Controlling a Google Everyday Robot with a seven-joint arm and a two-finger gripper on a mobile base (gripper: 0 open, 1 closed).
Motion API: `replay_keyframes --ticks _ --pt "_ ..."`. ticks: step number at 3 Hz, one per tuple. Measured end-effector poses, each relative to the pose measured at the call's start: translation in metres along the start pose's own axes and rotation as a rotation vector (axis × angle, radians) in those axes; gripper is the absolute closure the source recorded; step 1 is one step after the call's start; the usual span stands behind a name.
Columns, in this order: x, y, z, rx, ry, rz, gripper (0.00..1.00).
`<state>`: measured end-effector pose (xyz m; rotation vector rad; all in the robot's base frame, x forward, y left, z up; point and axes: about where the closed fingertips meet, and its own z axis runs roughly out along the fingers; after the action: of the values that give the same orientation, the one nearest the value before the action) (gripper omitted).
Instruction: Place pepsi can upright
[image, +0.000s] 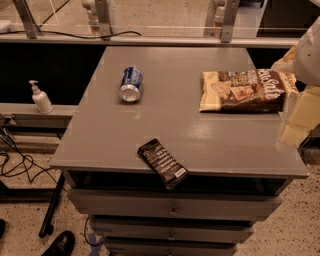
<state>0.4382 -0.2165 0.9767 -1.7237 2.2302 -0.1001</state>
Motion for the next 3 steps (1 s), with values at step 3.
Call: replay_keyframes --ticks 3 --pt "-0.039 -0.048 0.024 0.072 -0.092 -0.228 0.00"
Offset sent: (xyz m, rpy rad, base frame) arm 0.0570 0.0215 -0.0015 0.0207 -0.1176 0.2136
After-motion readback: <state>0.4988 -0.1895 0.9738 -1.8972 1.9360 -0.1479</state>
